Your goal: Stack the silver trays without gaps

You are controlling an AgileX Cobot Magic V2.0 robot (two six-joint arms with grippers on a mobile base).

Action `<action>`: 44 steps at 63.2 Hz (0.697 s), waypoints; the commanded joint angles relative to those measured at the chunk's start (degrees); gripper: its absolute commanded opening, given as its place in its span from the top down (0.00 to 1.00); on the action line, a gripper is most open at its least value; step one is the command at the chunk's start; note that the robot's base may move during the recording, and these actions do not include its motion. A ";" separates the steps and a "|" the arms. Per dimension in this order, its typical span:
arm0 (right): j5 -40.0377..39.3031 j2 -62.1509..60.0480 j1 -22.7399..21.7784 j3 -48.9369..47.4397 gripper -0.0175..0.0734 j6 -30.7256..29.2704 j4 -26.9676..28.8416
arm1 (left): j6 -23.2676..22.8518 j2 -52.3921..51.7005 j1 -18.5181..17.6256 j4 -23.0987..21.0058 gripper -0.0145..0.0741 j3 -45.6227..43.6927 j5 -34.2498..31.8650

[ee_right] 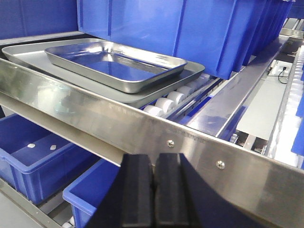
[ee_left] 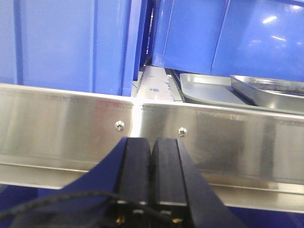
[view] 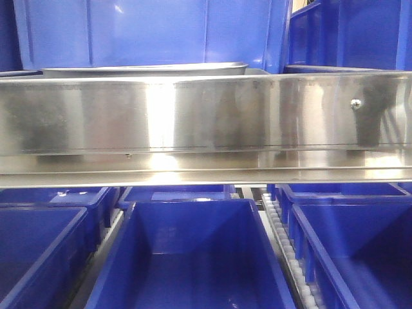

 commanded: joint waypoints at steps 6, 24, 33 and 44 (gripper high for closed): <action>-5.15 0.40 -0.39 -1.61 0.75 -0.43 -0.38 | 0.26 -0.62 0.07 -0.44 0.89 -0.25 -5.20; -5.28 0.40 -2.40 -1.61 0.75 -0.48 -1.17 | 0.26 -0.62 0.07 -0.44 0.89 -0.25 -5.20; -5.70 0.26 -11.01 -1.45 0.75 -0.48 -1.22 | 0.26 -0.62 0.07 -0.44 0.89 -0.25 -5.20; -10.78 0.20 -24.30 2.78 0.75 -0.48 0.50 | 0.26 -0.62 0.07 -0.44 0.89 -0.25 -5.20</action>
